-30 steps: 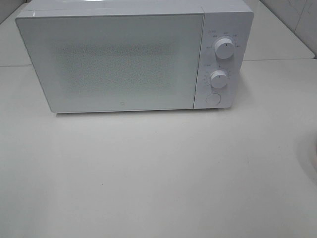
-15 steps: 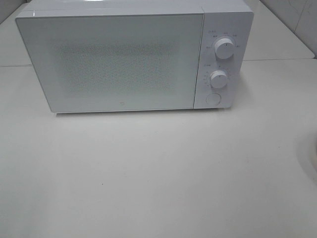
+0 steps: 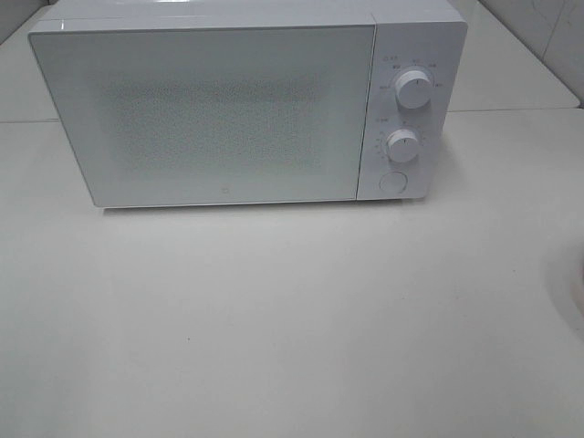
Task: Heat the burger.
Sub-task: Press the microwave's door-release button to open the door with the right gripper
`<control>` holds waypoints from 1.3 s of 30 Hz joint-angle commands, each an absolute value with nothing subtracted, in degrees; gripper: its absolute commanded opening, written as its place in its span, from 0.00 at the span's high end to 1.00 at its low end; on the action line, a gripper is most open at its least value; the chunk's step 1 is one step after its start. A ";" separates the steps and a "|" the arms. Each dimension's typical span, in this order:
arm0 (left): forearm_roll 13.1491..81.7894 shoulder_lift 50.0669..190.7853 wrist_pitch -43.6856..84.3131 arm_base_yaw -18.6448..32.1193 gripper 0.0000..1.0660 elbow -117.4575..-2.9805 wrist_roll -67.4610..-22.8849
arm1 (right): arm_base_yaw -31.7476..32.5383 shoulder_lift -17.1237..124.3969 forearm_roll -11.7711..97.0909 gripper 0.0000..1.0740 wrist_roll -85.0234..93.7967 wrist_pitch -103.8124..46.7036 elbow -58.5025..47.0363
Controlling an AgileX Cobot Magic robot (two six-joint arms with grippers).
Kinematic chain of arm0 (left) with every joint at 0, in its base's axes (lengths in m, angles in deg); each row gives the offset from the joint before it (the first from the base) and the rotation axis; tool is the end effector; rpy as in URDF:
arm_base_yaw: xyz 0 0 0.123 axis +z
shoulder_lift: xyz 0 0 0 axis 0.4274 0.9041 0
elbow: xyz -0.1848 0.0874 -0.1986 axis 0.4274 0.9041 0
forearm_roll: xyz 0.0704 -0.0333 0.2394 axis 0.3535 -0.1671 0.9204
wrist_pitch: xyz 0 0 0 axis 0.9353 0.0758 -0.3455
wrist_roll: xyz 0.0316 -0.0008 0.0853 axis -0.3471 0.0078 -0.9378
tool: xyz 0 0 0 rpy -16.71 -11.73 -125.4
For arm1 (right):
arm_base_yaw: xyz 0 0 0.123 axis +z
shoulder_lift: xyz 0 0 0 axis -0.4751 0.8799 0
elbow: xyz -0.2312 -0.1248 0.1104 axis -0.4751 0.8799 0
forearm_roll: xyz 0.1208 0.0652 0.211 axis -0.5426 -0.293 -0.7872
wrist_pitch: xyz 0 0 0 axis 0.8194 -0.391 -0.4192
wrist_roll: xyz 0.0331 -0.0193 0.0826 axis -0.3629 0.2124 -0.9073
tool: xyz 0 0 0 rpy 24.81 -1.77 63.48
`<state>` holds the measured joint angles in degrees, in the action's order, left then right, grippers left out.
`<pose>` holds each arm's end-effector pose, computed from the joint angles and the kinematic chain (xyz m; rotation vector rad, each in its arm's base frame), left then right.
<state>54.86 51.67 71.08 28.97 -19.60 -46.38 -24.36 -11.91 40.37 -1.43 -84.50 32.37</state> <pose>-0.0081 -0.0106 0.2809 0.0322 2.0353 -0.0556 0.0072 0.0036 0.2937 -0.0440 1.9400 0.1114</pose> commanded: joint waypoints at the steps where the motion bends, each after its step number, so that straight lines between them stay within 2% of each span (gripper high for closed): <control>1: 54.34 50.75 70.56 29.08 0.04 -19.65 -46.26 | -24.30 -9.10 40.60 0.29 -1.72 -81.41 31.85; 39: 54.34 50.75 70.56 29.08 0.04 -19.65 -46.26 | -24.30 27.05 43.98 0.29 -1.43 -45.14 31.91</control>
